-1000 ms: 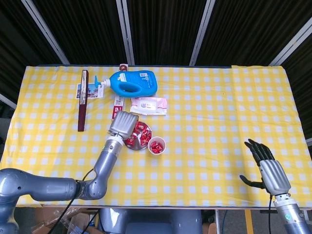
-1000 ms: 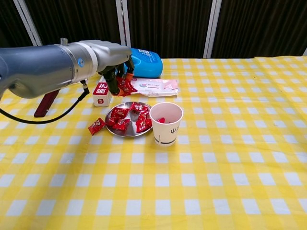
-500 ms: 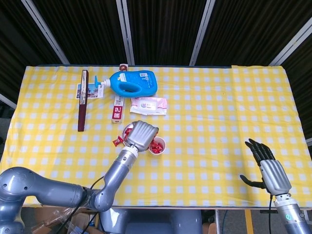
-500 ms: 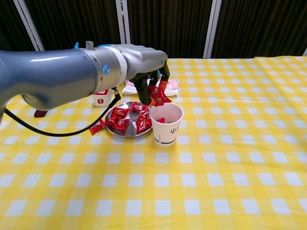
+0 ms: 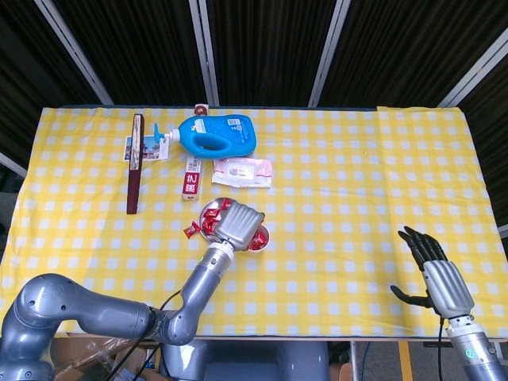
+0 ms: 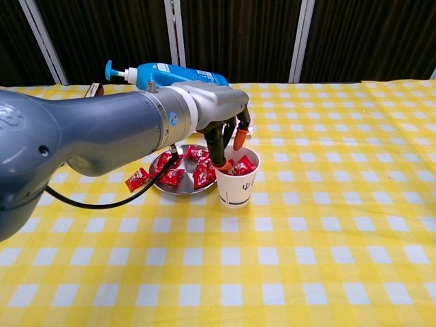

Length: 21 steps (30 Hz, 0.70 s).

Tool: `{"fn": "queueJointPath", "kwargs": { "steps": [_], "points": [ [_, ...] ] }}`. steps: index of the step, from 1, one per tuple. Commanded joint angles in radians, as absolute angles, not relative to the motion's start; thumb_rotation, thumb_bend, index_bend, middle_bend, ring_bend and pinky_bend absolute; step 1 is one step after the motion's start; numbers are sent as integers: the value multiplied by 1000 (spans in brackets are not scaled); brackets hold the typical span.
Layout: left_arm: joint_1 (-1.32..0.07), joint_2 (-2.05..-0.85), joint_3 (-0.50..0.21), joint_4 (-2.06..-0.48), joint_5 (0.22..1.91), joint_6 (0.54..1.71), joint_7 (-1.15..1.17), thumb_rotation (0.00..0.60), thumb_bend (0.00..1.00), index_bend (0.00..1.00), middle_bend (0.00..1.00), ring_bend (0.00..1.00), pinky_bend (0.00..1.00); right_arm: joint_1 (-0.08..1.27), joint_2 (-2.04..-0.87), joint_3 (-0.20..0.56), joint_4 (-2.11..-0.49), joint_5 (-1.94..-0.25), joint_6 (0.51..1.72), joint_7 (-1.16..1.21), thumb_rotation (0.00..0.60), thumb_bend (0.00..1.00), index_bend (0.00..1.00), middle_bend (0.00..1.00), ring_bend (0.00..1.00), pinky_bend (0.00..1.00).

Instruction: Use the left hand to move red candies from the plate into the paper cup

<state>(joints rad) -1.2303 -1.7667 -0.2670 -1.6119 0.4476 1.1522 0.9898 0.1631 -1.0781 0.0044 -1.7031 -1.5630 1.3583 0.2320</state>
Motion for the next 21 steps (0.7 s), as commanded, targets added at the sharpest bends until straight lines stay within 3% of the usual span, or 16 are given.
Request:
{"fn": "queueJointPath", "kwargs": {
  "steps": [1, 12, 21],
  "points": [
    [-1228, -1768, -272, -1608, 455, 1152, 978, 600, 274, 444, 477, 890, 934, 163, -1078, 5, -1703, -1562, 1358, 232, 600, 277, 0, 0, 0, 0],
    [-1198, -1715, -280, -1625, 482, 1175, 940, 600, 261, 345, 366, 887, 933, 162, -1080, 6, -1703, -1562, 1362, 230, 600, 277, 0, 0, 0, 0],
    [-1180, -1681, -255, -1580, 381, 1170, 989, 600, 213, 292, 282, 886, 930, 164, -1080, 6, -1704, -1559, 1357, 231, 600, 277, 0, 0, 0, 0]
  ]
}}
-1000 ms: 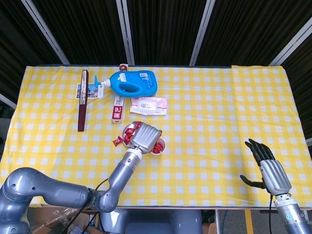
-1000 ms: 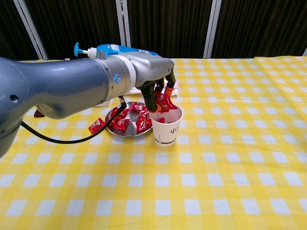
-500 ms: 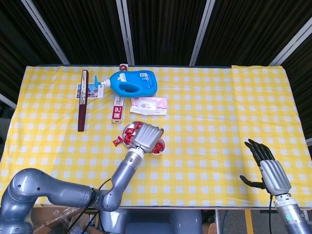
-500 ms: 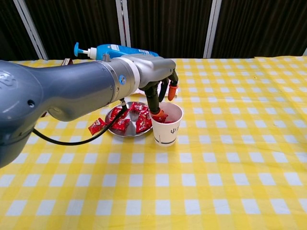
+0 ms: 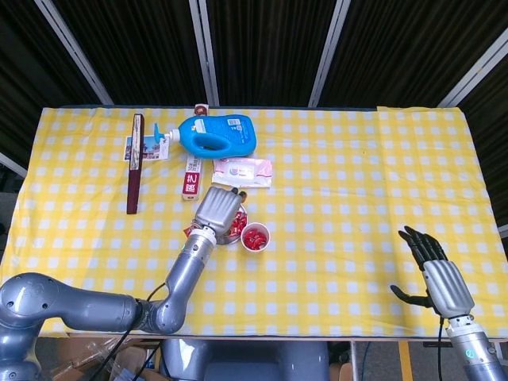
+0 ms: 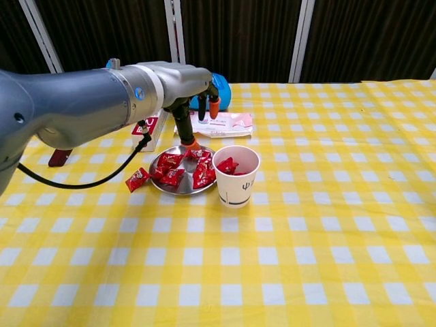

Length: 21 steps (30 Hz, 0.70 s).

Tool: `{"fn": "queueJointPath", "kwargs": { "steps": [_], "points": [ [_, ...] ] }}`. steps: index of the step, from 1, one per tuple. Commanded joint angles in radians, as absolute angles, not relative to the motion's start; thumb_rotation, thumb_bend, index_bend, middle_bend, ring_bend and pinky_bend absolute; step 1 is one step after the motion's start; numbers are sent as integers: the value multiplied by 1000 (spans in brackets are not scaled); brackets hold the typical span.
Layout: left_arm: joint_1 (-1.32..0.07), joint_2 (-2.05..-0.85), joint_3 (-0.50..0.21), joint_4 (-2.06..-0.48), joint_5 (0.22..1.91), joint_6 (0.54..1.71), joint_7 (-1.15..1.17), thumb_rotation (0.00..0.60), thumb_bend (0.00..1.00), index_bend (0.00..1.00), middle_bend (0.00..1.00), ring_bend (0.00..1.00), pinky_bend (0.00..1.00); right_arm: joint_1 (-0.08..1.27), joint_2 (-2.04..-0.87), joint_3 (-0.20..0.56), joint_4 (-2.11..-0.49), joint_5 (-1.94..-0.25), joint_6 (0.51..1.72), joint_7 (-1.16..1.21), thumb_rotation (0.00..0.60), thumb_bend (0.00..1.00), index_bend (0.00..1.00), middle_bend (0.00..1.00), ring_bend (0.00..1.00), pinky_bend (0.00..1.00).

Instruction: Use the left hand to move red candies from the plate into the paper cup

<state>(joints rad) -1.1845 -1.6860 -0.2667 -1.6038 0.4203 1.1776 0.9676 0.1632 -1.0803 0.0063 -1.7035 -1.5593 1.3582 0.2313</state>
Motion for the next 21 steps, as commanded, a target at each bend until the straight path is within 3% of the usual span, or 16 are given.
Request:
{"fn": "queueJointPath", "kwargs": {
  "steps": [1, 21],
  "points": [
    [-1179, -1682, -251, -1569, 364, 1162, 996, 600, 213, 282, 271, 886, 929, 164, -1080, 6, -1704, -1558, 1357, 231, 600, 277, 0, 0, 0, 0],
    [-1186, -1822, -229, -1341, 327, 1028, 960, 600, 213, 287, 282, 886, 928, 166, -1075, 7, -1707, -1552, 1348, 244, 600, 278, 0, 0, 0, 0]
  ]
}}
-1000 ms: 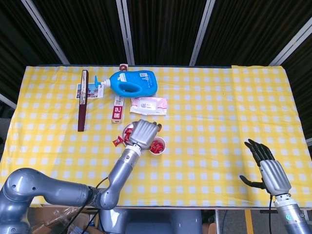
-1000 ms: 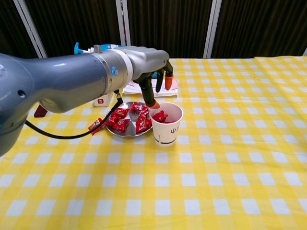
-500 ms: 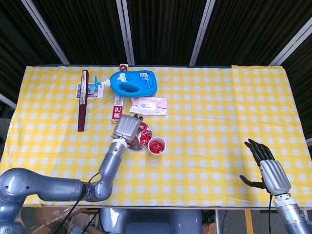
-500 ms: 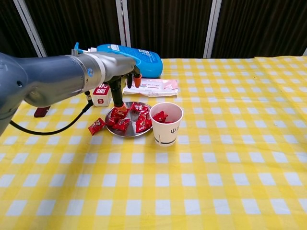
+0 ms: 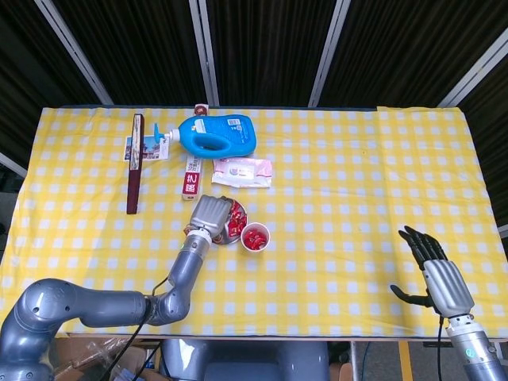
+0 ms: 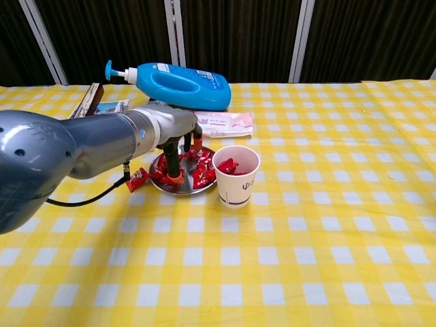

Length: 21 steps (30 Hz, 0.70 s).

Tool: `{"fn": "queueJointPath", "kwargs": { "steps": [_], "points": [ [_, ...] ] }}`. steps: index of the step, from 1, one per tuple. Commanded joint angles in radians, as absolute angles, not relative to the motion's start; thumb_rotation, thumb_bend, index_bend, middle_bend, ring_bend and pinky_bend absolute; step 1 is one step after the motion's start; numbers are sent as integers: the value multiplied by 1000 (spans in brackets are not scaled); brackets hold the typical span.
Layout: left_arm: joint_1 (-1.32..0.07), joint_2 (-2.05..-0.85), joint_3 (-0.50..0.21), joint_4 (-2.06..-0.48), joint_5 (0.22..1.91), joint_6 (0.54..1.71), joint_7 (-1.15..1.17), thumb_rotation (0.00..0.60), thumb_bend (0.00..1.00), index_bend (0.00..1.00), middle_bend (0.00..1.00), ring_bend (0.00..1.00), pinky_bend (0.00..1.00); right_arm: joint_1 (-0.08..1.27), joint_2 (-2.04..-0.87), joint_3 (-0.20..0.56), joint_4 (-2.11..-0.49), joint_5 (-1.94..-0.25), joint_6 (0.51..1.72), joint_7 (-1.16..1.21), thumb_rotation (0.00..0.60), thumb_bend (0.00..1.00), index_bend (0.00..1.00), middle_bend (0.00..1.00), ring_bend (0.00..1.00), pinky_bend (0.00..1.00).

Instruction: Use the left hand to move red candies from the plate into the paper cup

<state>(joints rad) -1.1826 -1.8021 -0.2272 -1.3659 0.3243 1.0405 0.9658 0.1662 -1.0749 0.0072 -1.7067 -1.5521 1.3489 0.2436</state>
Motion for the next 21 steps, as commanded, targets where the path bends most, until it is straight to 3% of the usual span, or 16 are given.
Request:
{"fn": "queueJointPath", "kwargs": {
  "steps": [1, 12, 18, 21],
  "points": [
    [-1188, -1831, -231, -1329, 327, 1023, 957, 600, 213, 287, 281, 886, 928, 166, -1074, 7, -1707, -1552, 1348, 245, 600, 278, 0, 0, 0, 0],
    [-1198, -1887, -240, -1268, 364, 990, 938, 600, 217, 321, 311, 886, 929, 168, -1071, 6, -1709, -1553, 1345, 256, 600, 277, 0, 0, 0, 0],
    [-1191, -1891, -234, -1266, 382, 995, 936, 600, 360, 487, 541, 888, 930, 168, -1070, 6, -1709, -1555, 1346, 257, 600, 277, 0, 0, 0, 0],
    [-1184, -1888, -226, -1270, 392, 1001, 937, 600, 409, 542, 605, 889, 930, 168, -1070, 6, -1709, -1554, 1346, 257, 600, 277, 0, 0, 0, 0]
  ]
}}
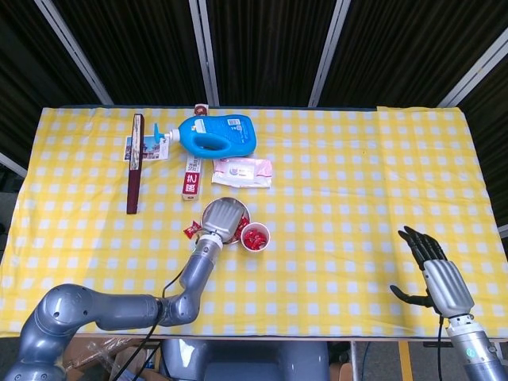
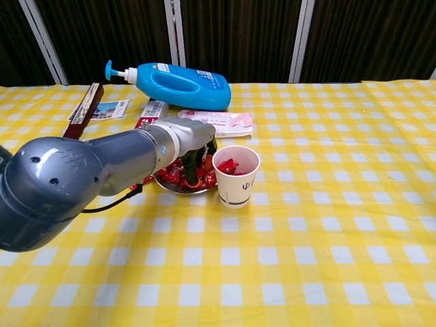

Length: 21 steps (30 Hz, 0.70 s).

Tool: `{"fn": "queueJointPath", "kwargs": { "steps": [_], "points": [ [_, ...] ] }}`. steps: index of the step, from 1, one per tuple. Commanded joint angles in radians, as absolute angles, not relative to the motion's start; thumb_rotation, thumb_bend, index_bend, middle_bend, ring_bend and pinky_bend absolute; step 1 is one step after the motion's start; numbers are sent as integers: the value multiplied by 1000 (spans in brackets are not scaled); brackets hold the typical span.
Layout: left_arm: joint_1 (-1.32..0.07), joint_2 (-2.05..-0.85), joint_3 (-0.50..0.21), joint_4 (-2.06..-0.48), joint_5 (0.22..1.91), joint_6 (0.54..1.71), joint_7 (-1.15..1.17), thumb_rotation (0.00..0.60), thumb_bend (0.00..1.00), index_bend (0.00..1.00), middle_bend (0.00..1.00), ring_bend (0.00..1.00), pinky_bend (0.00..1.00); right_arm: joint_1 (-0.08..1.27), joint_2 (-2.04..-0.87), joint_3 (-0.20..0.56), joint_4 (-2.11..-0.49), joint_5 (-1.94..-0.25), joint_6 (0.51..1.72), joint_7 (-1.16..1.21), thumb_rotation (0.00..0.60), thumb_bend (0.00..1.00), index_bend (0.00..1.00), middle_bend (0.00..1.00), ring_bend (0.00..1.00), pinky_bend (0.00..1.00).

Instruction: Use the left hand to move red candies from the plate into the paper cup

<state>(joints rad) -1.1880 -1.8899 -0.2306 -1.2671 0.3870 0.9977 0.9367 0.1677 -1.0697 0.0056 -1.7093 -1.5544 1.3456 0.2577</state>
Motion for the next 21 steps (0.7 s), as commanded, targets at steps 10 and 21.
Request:
{"fn": "queueJointPath", "kwargs": {
  "steps": [10, 21],
  "points": [
    [-1155, -1840, -225, -1312, 417, 1034, 938, 600, 426, 563, 635, 891, 931, 167, -1072, 6, -1710, -1553, 1346, 251, 600, 277, 0, 0, 0, 0],
    [-1140, -1724, -274, -1464, 452, 1091, 927, 600, 426, 565, 639, 891, 931, 166, -1074, 7, -1710, -1553, 1350, 243, 600, 276, 0, 0, 0, 0]
  ]
}}
